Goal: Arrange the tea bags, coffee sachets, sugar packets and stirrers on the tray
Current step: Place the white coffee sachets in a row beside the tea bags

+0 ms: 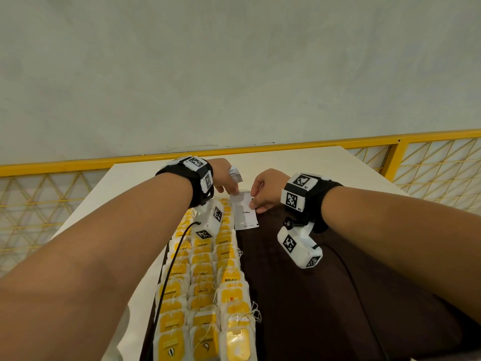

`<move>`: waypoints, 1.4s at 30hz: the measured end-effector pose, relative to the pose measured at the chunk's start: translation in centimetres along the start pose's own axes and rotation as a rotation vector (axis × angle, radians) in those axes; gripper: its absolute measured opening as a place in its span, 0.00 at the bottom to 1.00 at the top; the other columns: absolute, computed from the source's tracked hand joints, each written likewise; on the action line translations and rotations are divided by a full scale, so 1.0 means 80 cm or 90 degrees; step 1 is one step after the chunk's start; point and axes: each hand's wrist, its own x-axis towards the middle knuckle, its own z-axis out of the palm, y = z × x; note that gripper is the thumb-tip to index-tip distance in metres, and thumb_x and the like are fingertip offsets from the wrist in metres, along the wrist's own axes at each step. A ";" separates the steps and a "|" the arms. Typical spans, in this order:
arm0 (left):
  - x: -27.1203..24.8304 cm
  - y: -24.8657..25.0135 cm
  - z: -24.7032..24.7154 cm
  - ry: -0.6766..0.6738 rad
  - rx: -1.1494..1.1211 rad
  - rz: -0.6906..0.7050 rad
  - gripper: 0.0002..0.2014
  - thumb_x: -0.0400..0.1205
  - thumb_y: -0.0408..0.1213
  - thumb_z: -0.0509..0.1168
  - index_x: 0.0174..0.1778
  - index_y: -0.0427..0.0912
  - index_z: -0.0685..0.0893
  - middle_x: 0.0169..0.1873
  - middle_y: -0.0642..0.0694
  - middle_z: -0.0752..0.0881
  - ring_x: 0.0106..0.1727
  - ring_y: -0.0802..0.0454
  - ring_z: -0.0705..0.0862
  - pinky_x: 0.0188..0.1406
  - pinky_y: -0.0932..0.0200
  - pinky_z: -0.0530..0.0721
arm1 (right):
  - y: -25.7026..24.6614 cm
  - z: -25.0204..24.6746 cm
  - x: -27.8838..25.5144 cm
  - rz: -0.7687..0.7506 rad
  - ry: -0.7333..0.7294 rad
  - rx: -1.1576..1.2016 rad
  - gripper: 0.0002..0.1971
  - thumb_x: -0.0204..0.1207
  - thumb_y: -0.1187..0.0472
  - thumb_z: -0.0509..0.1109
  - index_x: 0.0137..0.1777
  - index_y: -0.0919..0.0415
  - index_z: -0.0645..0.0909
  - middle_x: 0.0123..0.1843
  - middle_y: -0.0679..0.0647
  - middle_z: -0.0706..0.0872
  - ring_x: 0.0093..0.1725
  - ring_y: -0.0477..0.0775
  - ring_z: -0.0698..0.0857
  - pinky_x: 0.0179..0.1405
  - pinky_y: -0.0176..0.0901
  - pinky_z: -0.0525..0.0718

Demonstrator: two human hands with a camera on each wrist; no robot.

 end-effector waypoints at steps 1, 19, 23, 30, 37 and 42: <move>-0.003 0.001 -0.001 0.004 0.000 -0.004 0.08 0.75 0.44 0.74 0.44 0.45 0.86 0.41 0.51 0.88 0.37 0.59 0.84 0.45 0.60 0.80 | -0.001 0.000 0.000 0.001 0.000 -0.004 0.11 0.67 0.73 0.79 0.43 0.66 0.80 0.46 0.68 0.88 0.38 0.61 0.90 0.45 0.49 0.90; -0.102 0.028 -0.017 -0.100 -0.742 0.127 0.42 0.77 0.73 0.36 0.44 0.38 0.79 0.32 0.42 0.80 0.32 0.47 0.79 0.30 0.61 0.80 | -0.063 -0.015 -0.063 -0.340 0.224 0.072 0.13 0.69 0.66 0.79 0.52 0.59 0.84 0.42 0.50 0.87 0.38 0.52 0.87 0.46 0.47 0.88; -0.112 0.029 -0.018 -0.061 -0.777 0.101 0.44 0.78 0.72 0.36 0.62 0.37 0.80 0.32 0.40 0.84 0.35 0.44 0.84 0.33 0.59 0.85 | -0.067 -0.014 -0.075 -0.362 0.242 0.078 0.15 0.71 0.67 0.77 0.57 0.59 0.84 0.47 0.49 0.88 0.42 0.54 0.89 0.49 0.47 0.89; -0.127 0.037 -0.026 -0.063 -0.815 0.096 0.48 0.76 0.73 0.34 0.73 0.39 0.76 0.37 0.36 0.85 0.39 0.43 0.85 0.33 0.59 0.86 | -0.075 -0.021 -0.090 -0.324 0.256 0.036 0.15 0.70 0.63 0.79 0.56 0.58 0.85 0.34 0.39 0.82 0.32 0.40 0.83 0.41 0.34 0.83; -0.135 0.044 -0.024 -0.019 -0.873 0.100 0.42 0.81 0.67 0.40 0.66 0.32 0.78 0.42 0.35 0.88 0.39 0.41 0.89 0.39 0.55 0.90 | -0.082 -0.022 -0.093 -0.339 0.285 -0.090 0.13 0.71 0.62 0.78 0.55 0.61 0.85 0.41 0.41 0.79 0.35 0.42 0.78 0.35 0.31 0.73; -0.137 0.052 -0.016 0.003 -0.863 0.077 0.33 0.84 0.61 0.50 0.65 0.33 0.78 0.46 0.34 0.88 0.40 0.39 0.90 0.38 0.54 0.91 | -0.082 -0.015 -0.089 -0.257 0.236 -0.154 0.10 0.74 0.58 0.74 0.52 0.60 0.82 0.48 0.54 0.81 0.44 0.51 0.79 0.34 0.36 0.72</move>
